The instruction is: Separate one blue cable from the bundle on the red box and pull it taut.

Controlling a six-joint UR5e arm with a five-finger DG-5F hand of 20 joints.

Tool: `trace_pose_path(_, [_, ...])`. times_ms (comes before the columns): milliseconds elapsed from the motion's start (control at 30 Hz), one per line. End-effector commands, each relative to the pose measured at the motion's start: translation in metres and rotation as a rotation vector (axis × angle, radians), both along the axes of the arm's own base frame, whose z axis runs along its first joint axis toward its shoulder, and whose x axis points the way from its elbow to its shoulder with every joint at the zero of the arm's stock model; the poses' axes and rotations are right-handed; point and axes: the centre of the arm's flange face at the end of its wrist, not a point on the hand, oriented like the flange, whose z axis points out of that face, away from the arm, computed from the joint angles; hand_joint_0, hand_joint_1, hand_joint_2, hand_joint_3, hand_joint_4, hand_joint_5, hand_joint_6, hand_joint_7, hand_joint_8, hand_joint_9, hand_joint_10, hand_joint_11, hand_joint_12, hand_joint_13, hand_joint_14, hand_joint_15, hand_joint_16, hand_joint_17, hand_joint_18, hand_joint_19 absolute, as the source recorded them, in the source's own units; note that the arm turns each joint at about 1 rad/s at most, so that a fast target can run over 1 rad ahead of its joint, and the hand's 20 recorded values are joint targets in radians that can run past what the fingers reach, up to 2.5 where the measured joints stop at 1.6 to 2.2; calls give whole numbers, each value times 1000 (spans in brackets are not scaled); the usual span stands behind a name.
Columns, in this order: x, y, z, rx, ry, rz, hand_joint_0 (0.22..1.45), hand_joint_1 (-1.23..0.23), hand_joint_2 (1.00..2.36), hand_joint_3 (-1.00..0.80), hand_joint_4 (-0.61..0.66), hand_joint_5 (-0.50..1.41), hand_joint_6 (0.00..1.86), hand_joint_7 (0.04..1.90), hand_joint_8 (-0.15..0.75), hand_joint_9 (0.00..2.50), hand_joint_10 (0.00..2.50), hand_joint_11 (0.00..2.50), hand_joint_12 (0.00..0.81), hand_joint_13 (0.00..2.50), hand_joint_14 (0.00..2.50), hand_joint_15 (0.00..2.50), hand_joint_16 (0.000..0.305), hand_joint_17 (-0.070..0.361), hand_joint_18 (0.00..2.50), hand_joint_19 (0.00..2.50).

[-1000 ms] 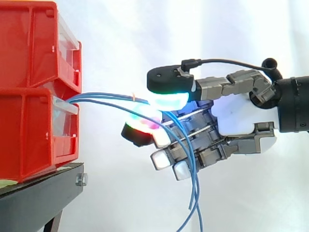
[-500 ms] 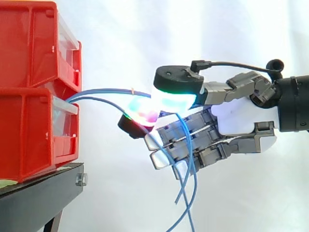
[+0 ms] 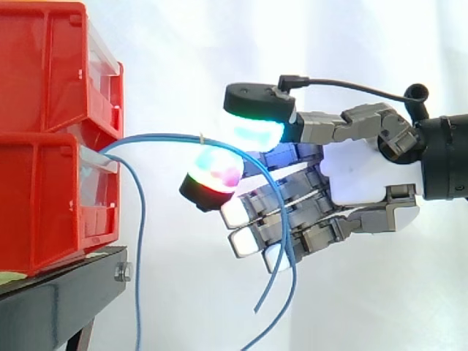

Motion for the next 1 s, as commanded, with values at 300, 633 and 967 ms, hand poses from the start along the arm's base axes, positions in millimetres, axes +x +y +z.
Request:
trace_pose_path(300, [-5, -1, -4, 29, 34, -2, 651, -879, 1015, -173, 28, -79, 929, 839, 287, 959, 18, 459, 407, 871, 20, 548, 55, 124, 828, 625])
trace_pose_path(633, [-8, -1, -6, 46, 61, -3, 736, -903, 1013, -288, -82, -94, 951, 840, 268, 931, 19, 465, 389, 860, 21, 541, 51, 116, 819, 623])
trace_pose_path(967, [-8, 0, -6, 45, 59, 2, 793, -915, 1004, -444, -155, -96, 964, 967, 265, 959, 17, 482, 380, 879, 22, 538, 50, 113, 845, 617])
